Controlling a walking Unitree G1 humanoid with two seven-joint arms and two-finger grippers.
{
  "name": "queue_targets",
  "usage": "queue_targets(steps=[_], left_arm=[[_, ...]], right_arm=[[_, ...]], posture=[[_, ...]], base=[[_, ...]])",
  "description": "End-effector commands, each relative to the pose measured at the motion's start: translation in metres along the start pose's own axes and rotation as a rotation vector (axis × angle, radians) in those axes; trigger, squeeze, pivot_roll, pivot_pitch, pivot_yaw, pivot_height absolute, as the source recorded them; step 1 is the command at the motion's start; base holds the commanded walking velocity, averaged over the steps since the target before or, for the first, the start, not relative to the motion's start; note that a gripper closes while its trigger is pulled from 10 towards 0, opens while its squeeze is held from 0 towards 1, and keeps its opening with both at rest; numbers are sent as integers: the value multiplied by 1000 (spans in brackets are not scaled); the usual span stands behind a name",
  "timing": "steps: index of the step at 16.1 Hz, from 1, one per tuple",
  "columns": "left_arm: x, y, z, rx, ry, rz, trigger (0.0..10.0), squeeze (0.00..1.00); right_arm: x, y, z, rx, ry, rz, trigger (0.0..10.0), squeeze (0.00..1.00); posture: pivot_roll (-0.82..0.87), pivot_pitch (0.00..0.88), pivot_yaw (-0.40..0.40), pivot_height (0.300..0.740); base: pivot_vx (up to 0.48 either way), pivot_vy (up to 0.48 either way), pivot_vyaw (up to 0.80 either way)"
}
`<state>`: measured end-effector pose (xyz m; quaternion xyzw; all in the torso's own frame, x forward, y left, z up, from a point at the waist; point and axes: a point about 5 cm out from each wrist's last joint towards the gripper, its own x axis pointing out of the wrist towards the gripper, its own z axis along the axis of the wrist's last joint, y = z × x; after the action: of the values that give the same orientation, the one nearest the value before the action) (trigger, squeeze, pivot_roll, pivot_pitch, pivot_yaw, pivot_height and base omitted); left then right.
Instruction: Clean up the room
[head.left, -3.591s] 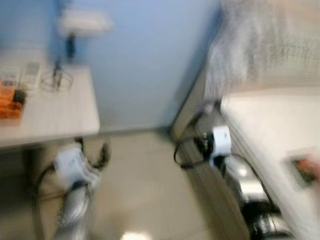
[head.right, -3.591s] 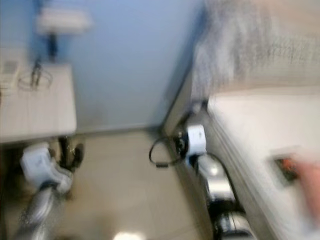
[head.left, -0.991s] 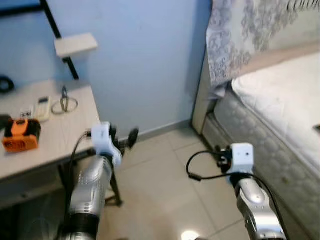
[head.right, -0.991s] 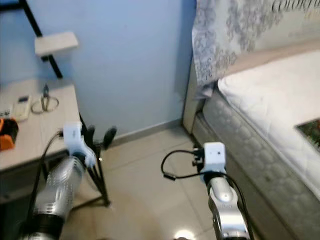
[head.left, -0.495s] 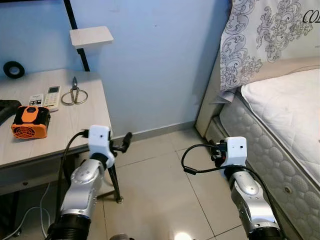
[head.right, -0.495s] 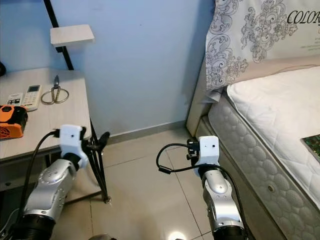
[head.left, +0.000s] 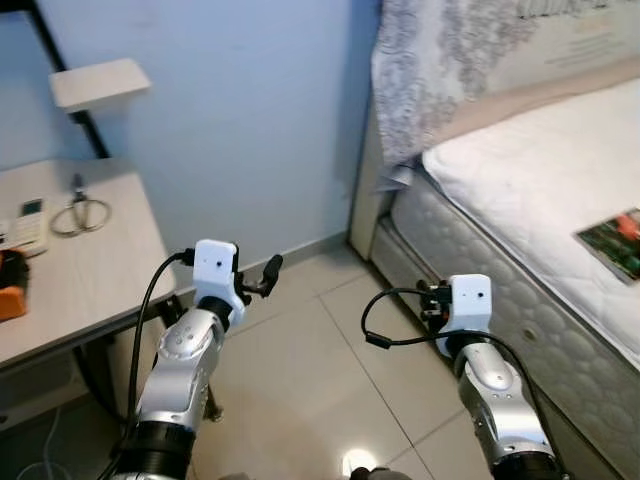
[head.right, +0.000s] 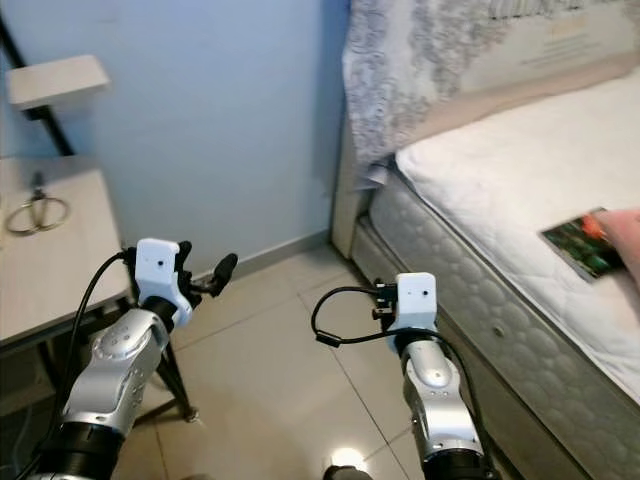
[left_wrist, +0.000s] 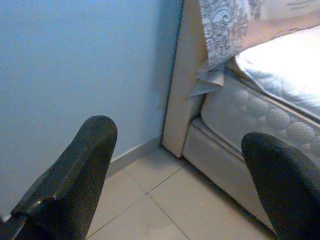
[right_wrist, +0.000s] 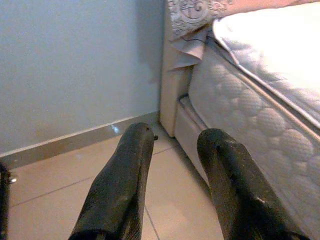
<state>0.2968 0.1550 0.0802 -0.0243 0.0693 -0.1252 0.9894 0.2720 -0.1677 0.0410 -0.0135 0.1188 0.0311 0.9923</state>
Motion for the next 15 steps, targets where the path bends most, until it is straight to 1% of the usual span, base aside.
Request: queue_targets(steps=[1,2,3,4,6,7,8,9,11,13,14,15], left_arm=[[1,0,2,-4,-10,8,10000,0],[0,0,1,-16,-10,12,10000,0],[-1,-2,1,-22,-20,2,10000,0],[-1,-4,2,-18,-32,-10,10000,0],[0,-5,4,22,-37,-27,10000,0],[0,-6,4,22,-39,-28,10000,0],[1,-8,5,32,-45,-41,10000,0],[2,-15,8,62,-57,-90,10000,0],[2,-18,8,62,-61,-105,10000,0],[2,-17,6,51,-53,-105,10000,0],[3,-16,6,44,-51,-100,10000,0],[4,-12,5,47,-41,-67,10000,0]], right_arm=[[2,0,1,-1,-8,-1,10000,0],[3,1,3,-8,-19,5,10000,0],[5,2,4,-42,-5,13,10000,0],[6,1,5,-35,-7,5,10000,0],[7,0,7,-26,-28,-1,10000,0],[8,-1,9,-22,-36,-3,10000,0],[8,-2,11,-18,-49,-10,10000,0],[8,-4,12,-5,-63,-34,10000,0],[7,-6,11,1,-65,-47,10000,0],[5,-9,11,2,-74,-70,10000,0],[4,-12,11,0,-81,-88,10000,0],[3,-15,11,7,-91,-105,10000,0]], posture=[[85,0,-6,728],[86,0,-9,728],[88,0,-12,728],[90,0,-14,728],[93,0,-19,728],[94,0,-19,728],[93,0,-18,728],[92,0,-15,728],[88,0,-12,728],[85,0,-11,728],[83,0,-9,728],[81,0,-9,728]], base=[[0,0,0],[0,0,0],[0,0,0],[255,0,-756],[474,0,-691],[480,0,-675],[480,0,-675],[480,0,-675],[480,0,-659],[480,0,-656],[480,0,-644],[446,0,-631]])
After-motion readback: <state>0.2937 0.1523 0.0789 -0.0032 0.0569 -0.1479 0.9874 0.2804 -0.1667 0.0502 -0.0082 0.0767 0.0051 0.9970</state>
